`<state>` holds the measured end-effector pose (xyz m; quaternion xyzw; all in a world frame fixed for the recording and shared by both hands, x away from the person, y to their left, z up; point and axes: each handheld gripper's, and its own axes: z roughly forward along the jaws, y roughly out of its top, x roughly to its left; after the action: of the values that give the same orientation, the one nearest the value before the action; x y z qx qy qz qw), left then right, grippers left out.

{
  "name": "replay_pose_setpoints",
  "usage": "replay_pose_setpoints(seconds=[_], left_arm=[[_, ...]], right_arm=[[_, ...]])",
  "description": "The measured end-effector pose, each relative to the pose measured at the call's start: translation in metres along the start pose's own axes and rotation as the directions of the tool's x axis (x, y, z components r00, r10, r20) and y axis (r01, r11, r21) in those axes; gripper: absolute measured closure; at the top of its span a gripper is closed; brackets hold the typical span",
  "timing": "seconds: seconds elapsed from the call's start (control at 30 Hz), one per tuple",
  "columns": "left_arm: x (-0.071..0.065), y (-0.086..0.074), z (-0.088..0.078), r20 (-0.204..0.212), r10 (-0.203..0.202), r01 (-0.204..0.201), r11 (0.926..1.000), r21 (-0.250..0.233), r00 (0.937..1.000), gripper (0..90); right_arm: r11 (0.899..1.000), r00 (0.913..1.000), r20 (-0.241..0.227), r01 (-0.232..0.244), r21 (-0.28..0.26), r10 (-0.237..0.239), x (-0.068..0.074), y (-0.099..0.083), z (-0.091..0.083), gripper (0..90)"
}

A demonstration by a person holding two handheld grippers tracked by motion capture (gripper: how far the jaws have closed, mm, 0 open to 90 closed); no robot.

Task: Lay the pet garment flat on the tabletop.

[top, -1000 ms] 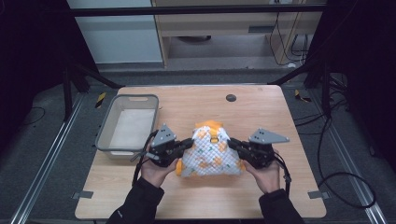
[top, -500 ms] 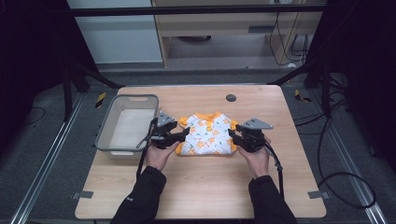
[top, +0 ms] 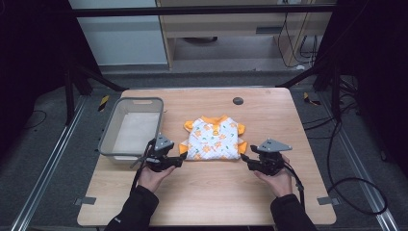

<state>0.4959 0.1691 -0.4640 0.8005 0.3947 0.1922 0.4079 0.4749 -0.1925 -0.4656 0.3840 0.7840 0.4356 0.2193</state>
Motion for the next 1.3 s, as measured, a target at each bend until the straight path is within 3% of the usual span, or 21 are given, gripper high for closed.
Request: replay_pose_setpoints(seconds=[0.03, 0.1, 0.23, 0.3, 0.4, 0.6, 0.67, 0.77, 0.8, 0.83, 0.9, 1.07, 1.17, 1.2, 1.23, 1.27, 1.3], left_arm=[[-0.001, -0.005, 0.007, 0.001, 0.007, -0.007, 0.9996, 0.029, 1.0, 35.9], [-0.003, -0.007, 0.011, -0.007, 0.019, -0.019, 0.9991, 0.037, 0.9998, 36.1], [-0.004, -0.008, 0.017, -0.019, 0.028, -0.028, 0.9991, 0.034, 0.9994, 37.0], [-0.004, -0.011, 0.025, -0.008, 0.041, -0.04, 0.9974, 0.06, 0.9991, 38.7], [-0.005, -0.013, 0.031, -0.003, 0.043, -0.042, 0.9954, 0.085, 0.9991, 43.7], [-0.004, -0.014, 0.038, 0.006, 0.035, -0.036, 0.9959, 0.084, 0.9994, 55.9], [-0.006, -0.013, 0.04, 0.001, 0.039, -0.039, 0.9957, 0.083, 0.9992, 58.1], [-0.009, -0.012, 0.042, 0.017, 0.049, -0.05, 0.9937, 0.101, 0.9987, 71.8], [-0.009, -0.012, 0.042, 0.017, 0.049, -0.05, 0.9937, 0.101, 0.9987, 74.3], [-0.009, -0.011, 0.042, 0.022, 0.045, -0.047, 0.993, 0.109, 0.9988, 76.6], [-0.009, -0.01, 0.041, 0.029, 0.041, -0.044, 0.993, 0.109, 0.9987, 79.9], [-0.011, -0.007, 0.035, 0.055, 0.031, -0.036, 0.9946, 0.097, 0.998, 82.4], [-0.012, -0.003, 0.022, 0.086, 0.002, -0.008, 0.9975, 0.07, 0.9963, 82.6], [-0.015, -0.001, 0.014, 0.099, -0.007, 0.002, 0.9985, 0.055, 0.995, 82.6], [-0.019, 0.002, 0.002, 0.127, -0.008, 0.002, 0.9992, 0.041, 0.9919, 82.8], [-0.019, 0.002, 0.002, 0.127, -0.008, 0.002, 0.9992, 0.041, 0.9919, 82.8], [-0.027, 0.004, -0.012, 0.155, 0.013, -0.017, 0.9995, 0.027, 0.9879, 82.8]], right_arm=[[0.999, 0.9999, -0.005, 0.011, 0.04, -0.01, 0.001, -0.007, 0.007, 46.3], [0.998, 0.9998, -0.013, 0.015, 0.061, -0.015, 0.002, -0.011, 0.014, 46.1], [0.996, 0.9991, -0.03, 0.031, 0.079, -0.029, 0.006, -0.013, 0.022, 44.2], [0.994, 0.9984, -0.028, 0.051, 0.093, -0.048, 0.008, -0.015, 0.029, 43.5], [0.994, 0.9985, -0.027, 0.051, 0.099, -0.048, 0.007, -0.014, 0.036, 45.1], [0.991, 0.997, -0.041, 0.07, 0.113, -0.065, 0.009, -0.015, 0.045, 50.0], [0.989, 0.9966, -0.029, 0.081, 0.121, -0.077, 0.01, -0.014, 0.047, 55.8], [0.987, 0.9961, -0.005, 0.088, 0.133, -0.088, 0.009, -0.012, 0.048, 70.1], [0.987, 0.9961, -0.005, 0.088, 0.133, -0.088, 0.009, -0.012, 0.048, 70.1], [0.986, 0.9961, -0.005, 0.088, 0.142, -0.088, 0.009, -0.011, 0.048, 77.9], [0.986, 0.9961, -0.018, 0.089, 0.143, -0.087, 0.011, -0.009, 0.048, 82.1], [0.99, 0.9955, -0.044, 0.089, 0.114, -0.084, 0.014, -0.004, 0.042, 84.1], [0.995, 0.9964, -0.06, 0.065, 0.074, -0.061, 0.015, 0.002, 0.029, 84.6], [0.996, 0.9961, -0.07, 0.059, 0.06, -0.055, 0.016, 0.004, 0.023, 90.0], [0.999, 0.994, -0.102, 0.041, 0.014, -0.04, 0.018, 0.007, 0.005, 90.0], [0.999, 0.994, -0.102, 0.041, 0.014, -0.04, 0.018, 0.007, 0.005, 90.0], [0.999, 0.9915, -0.122, 0.045, -0.01, -0.046, 0.021, 0.008, -0.011, 90.0]])
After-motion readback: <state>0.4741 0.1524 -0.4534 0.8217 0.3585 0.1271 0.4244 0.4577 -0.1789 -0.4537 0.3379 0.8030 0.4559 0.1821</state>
